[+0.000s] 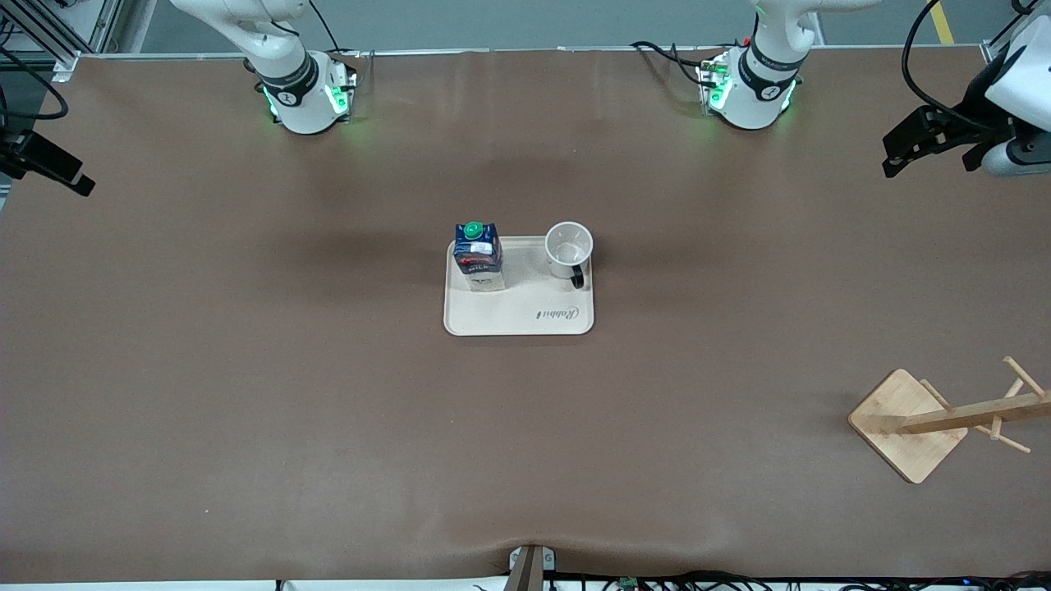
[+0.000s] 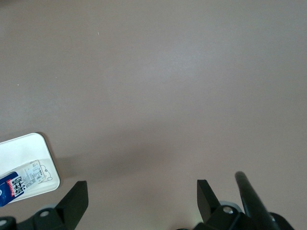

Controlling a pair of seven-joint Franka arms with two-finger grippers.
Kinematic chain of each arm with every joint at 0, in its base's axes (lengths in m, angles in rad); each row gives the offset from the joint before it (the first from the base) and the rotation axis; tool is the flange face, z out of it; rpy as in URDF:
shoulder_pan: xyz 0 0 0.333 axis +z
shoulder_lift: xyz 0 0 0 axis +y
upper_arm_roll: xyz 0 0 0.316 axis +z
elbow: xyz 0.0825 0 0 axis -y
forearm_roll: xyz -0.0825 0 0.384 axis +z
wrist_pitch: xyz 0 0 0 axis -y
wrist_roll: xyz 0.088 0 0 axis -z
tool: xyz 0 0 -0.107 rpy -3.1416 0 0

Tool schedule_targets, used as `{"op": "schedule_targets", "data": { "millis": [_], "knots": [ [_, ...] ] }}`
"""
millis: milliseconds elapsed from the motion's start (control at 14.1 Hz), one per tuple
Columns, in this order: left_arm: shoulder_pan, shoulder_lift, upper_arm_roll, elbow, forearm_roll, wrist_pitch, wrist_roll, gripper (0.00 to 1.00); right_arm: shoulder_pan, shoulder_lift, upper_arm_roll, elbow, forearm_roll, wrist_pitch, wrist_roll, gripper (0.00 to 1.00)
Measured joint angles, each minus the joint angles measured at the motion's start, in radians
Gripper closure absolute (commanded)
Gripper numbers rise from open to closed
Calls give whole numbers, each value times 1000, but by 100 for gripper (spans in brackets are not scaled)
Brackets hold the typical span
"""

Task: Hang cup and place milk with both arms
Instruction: 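Reach the left gripper toward the white mug on the tray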

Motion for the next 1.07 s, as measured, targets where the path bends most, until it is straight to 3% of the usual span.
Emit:
{"op": "schedule_targets", "data": {
  "millis": [426, 710, 1066],
  "knots": [
    [-10, 39, -13, 19, 0, 1, -3, 0, 0, 0, 0, 0, 0, 0, 0, 0],
    [-18, 123, -144, 30, -5, 26, -166, 0, 0, 1, 1, 0, 1, 0, 0, 0],
    [-50, 237, -257, -38, -5, 219, -294, 0, 0, 8, 2, 0, 1, 0, 0, 0]
  ]
}}
